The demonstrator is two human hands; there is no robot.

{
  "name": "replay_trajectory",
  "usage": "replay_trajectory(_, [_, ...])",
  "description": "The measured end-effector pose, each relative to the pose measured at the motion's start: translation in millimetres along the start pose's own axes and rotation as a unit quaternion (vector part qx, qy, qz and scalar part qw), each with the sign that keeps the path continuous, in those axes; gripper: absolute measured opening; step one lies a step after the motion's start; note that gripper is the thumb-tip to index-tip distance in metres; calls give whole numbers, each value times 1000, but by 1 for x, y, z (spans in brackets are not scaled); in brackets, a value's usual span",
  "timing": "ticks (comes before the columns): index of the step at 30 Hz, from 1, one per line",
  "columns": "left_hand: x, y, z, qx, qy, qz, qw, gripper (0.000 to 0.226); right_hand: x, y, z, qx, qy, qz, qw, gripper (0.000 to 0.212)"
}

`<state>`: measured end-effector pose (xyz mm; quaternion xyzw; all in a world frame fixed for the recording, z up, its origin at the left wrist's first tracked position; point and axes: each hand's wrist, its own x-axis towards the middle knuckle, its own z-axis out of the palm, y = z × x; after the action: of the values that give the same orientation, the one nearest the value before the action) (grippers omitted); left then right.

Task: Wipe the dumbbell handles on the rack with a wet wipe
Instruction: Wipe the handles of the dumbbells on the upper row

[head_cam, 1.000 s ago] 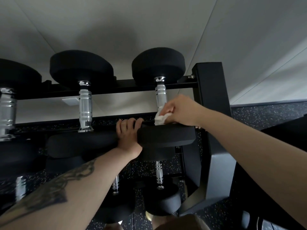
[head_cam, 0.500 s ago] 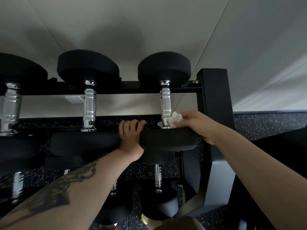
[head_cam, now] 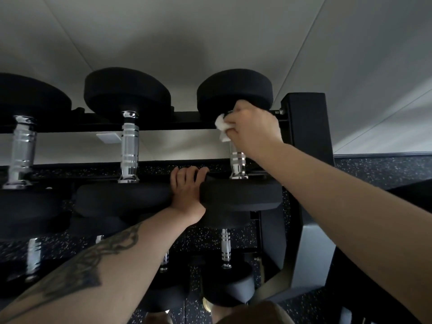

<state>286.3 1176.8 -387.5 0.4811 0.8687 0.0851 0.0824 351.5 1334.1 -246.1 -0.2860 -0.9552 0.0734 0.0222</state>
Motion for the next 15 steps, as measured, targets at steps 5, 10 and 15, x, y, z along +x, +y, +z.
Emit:
replay_trajectory(5, [1,-1,0,-1,-19,-3,1000,65,-16,-20,6,-105,-168,-59,978,28])
replay_trajectory(10, [-4,-2,-1,-18,-25,3,1000,70,-15,-22,3,-124,-156,-36,979,20])
replay_trajectory(15, [-9,-3,-3,-29,-33,10,999,74,-17,-4,-4,10,-264,57,963,25])
